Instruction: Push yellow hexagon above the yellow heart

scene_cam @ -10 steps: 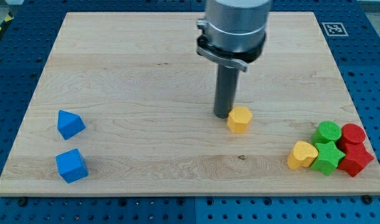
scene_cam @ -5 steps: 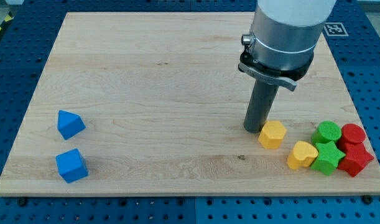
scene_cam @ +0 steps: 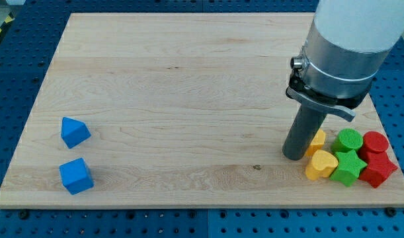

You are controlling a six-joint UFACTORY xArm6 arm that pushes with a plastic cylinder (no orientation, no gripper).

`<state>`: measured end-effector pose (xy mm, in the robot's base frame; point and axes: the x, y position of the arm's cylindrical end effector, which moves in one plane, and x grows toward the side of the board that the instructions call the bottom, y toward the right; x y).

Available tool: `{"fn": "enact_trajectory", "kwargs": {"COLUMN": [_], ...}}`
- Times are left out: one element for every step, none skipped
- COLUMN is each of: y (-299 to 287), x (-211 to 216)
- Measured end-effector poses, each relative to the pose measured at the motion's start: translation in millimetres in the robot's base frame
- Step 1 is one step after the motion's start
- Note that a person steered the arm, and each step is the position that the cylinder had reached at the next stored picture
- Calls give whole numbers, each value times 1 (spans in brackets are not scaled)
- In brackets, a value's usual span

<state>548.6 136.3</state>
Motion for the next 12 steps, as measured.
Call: {"fn": "enact_trajectory", "kwargs": {"y": [0,-5,-4,8,27,34,34,34,34,34,34,13], "x": [-10,-27,-38,-53,-54,-52,-52,-44,-44,-42,-42,-43]}}
